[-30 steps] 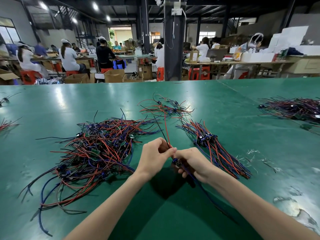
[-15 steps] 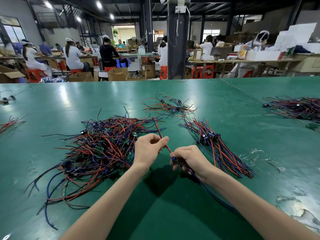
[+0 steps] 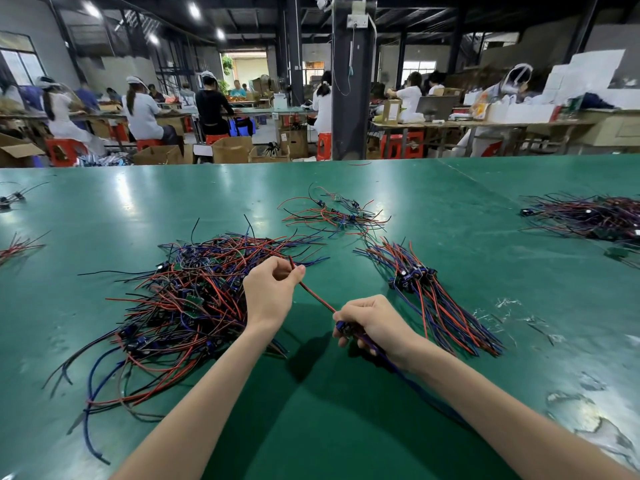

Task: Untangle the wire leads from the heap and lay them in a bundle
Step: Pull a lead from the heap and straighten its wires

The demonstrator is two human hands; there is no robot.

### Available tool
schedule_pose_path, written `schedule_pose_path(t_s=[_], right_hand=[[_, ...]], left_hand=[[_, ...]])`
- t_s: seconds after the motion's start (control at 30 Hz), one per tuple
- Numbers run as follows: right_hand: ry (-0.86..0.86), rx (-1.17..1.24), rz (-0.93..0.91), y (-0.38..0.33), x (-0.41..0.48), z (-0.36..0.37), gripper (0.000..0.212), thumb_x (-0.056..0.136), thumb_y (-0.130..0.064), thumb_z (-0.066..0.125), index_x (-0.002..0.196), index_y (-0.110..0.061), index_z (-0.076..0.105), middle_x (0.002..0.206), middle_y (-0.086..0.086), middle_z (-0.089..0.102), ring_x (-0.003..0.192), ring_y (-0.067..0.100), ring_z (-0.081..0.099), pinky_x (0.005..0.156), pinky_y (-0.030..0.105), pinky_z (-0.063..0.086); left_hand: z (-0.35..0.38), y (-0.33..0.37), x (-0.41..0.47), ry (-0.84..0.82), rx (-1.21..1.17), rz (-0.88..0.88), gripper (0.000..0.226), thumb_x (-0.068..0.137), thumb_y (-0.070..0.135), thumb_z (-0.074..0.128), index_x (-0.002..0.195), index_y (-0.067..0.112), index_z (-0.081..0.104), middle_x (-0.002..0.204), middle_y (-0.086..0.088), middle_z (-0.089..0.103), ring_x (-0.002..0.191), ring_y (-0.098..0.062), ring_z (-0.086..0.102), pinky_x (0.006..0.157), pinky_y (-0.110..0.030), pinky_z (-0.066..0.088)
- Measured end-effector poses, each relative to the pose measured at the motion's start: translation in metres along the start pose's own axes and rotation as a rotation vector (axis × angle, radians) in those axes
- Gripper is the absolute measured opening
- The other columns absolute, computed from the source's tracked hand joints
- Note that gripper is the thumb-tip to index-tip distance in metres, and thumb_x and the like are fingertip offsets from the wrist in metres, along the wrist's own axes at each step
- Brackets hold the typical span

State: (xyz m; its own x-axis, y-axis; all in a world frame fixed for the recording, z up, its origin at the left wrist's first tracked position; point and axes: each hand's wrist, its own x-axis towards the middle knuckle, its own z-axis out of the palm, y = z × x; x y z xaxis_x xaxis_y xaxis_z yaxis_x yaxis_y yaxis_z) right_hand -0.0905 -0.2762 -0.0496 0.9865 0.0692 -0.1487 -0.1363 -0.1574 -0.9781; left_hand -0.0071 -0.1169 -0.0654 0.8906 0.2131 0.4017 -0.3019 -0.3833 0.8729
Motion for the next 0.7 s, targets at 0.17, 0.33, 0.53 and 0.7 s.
schedule_pose_path(t_s=[0.17,0.33,0.53,0.7], right_hand=[[-0.021,-0.017,0.0,0.0,-0.001,0.0,0.031,0.086,-0.008,0.056,0.055,-0.011,0.062,0.051,0.006,0.062,0.03,0.01,0.035,0.031,0.013,0.022],[-0.029,-0.022,-0.009,0.001,0.0,-0.001,0.03,0.086,-0.008,0.056,0.057,-0.011,0.062,0.054,0.008,0.063,0.031,0.011,0.037,0.031,0.014,0.023],[-0.054,-0.014,-0.03,0.001,-0.001,-0.001,0.031,0.087,-0.008,0.057,0.056,-0.01,0.061,0.057,0.008,0.065,0.033,0.011,0.04,0.032,0.015,0.024],[-0.13,-0.067,-0.037,0.0,-0.003,-0.003,0.033,0.088,-0.014,0.059,0.055,-0.015,0.063,0.059,0.006,0.066,0.035,0.01,0.041,0.034,0.016,0.025]], left_hand=[[-0.004,0.002,0.005,0.022,-0.119,-0.137,0.019,0.081,0.021,0.075,0.069,0.011,0.064,0.063,0.0,0.064,0.05,-0.009,0.055,0.059,-0.031,0.054],[-0.008,0.004,0.008,0.024,-0.4,-0.396,0.028,0.087,0.021,0.068,0.063,0.005,0.064,0.056,0.0,0.06,0.046,-0.008,0.049,0.049,-0.022,0.045],[-0.012,0.015,0.011,-0.034,-0.78,-0.66,0.025,0.088,0.014,0.065,0.067,0.001,0.062,0.048,0.002,0.058,0.038,-0.004,0.046,0.037,-0.013,0.038],[-0.012,0.014,0.008,-0.001,-0.733,-0.537,0.023,0.086,0.015,0.069,0.065,0.007,0.064,0.056,-0.001,0.063,0.042,-0.005,0.048,0.041,-0.015,0.042]])
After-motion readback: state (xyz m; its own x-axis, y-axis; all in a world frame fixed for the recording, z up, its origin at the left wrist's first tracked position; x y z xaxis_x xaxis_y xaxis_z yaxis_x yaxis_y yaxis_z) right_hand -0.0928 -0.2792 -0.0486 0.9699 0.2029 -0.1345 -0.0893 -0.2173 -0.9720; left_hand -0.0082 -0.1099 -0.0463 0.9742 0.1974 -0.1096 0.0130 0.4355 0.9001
